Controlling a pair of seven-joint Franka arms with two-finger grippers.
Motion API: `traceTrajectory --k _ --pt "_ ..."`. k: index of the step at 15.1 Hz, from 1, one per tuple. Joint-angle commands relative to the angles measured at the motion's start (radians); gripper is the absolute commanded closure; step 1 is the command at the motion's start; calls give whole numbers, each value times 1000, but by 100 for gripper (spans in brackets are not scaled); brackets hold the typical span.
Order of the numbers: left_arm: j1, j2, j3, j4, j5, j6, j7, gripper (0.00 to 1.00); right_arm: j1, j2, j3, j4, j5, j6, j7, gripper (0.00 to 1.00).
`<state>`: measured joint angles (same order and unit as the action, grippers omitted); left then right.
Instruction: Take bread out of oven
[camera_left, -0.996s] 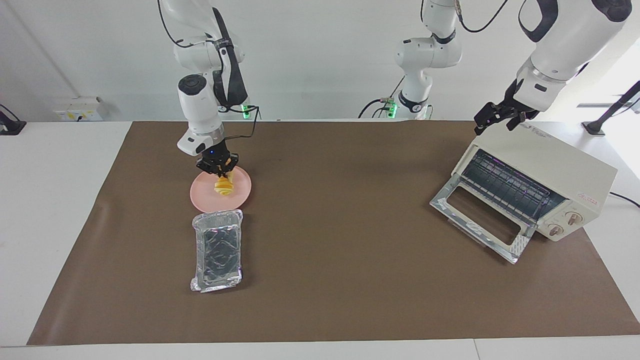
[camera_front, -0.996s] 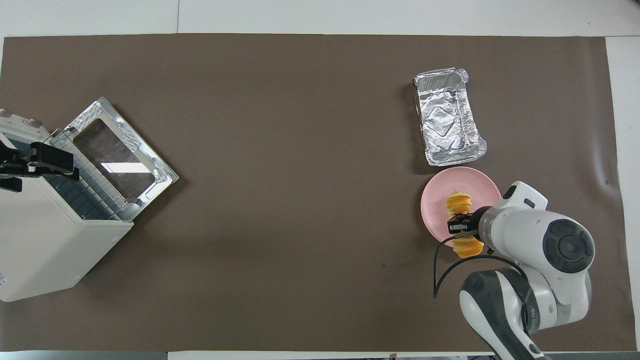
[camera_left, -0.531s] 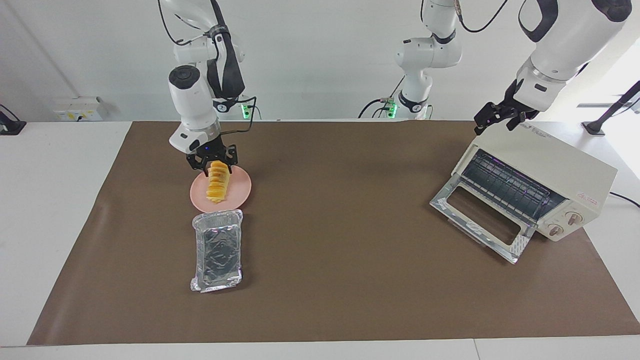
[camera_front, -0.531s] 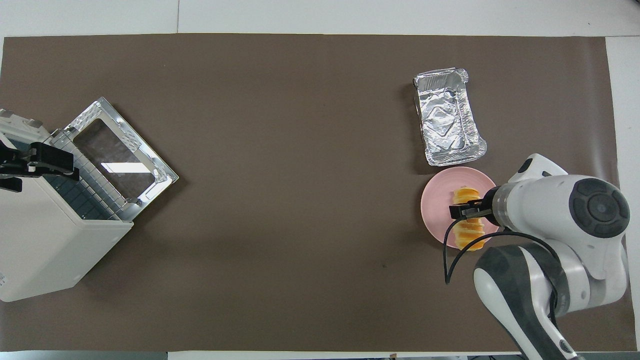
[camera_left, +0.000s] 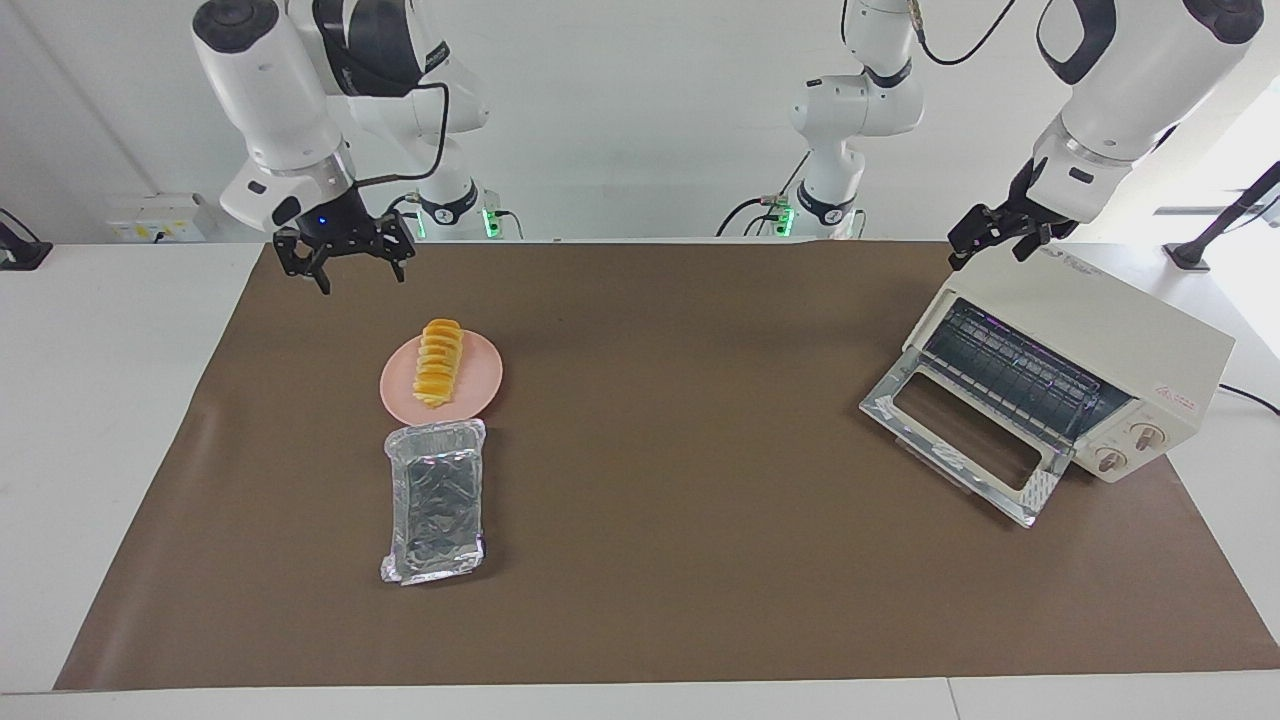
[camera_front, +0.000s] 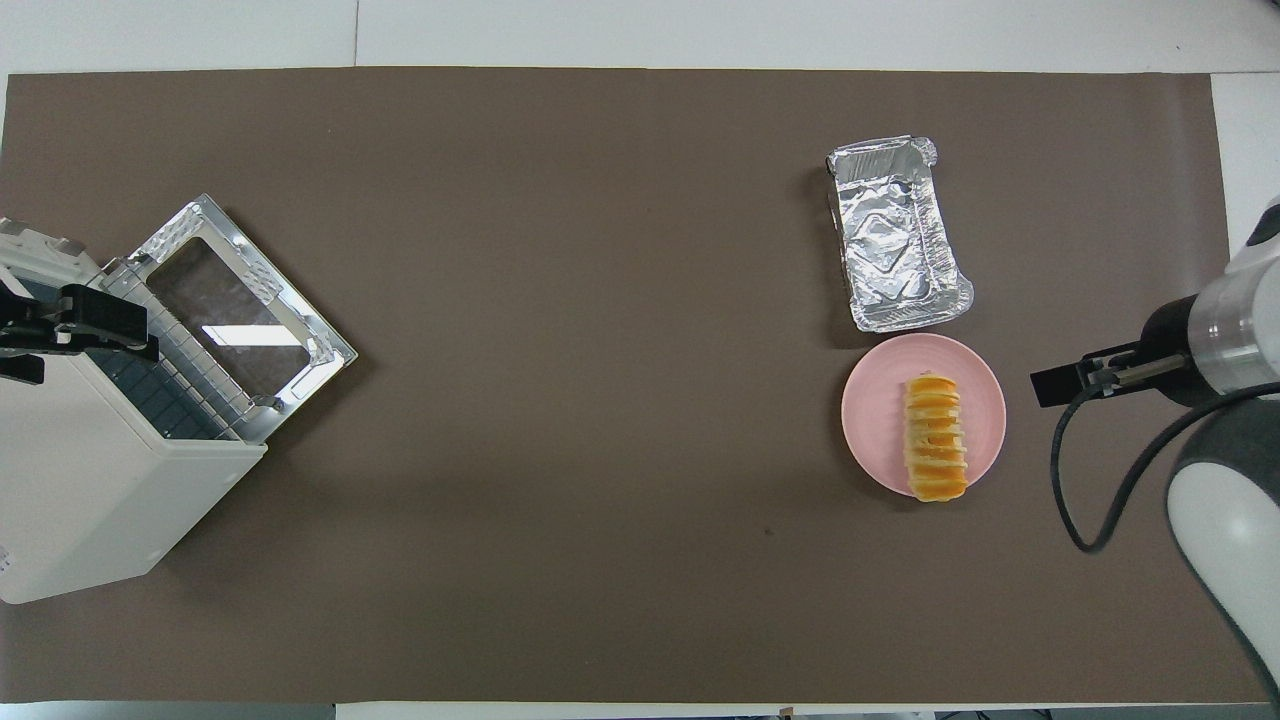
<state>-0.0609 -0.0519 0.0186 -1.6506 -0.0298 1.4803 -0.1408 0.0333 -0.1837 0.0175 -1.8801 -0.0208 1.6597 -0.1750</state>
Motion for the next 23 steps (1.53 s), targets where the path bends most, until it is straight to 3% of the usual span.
traceTrajectory --k 1,5,9,14,23 --pt "12 -25 -8 -29 -7 20 3 0 -23 39 4 154 13 -147 -46 0" --pt "12 -25 -8 -28 -7 20 3 0 -38 32 4 222 12 -218 -43 0" --pt "12 -25 -8 -29 -7 20 3 0 -59 75 -1 318 13 -299 -41 0" --pt "12 -25 -6 -29 -7 20 3 0 -59 108 -11 309 57 -250 20 1" --pt "12 -25 -8 -29 -7 20 3 0 -55 99 -8 306 55 -233 40 0"
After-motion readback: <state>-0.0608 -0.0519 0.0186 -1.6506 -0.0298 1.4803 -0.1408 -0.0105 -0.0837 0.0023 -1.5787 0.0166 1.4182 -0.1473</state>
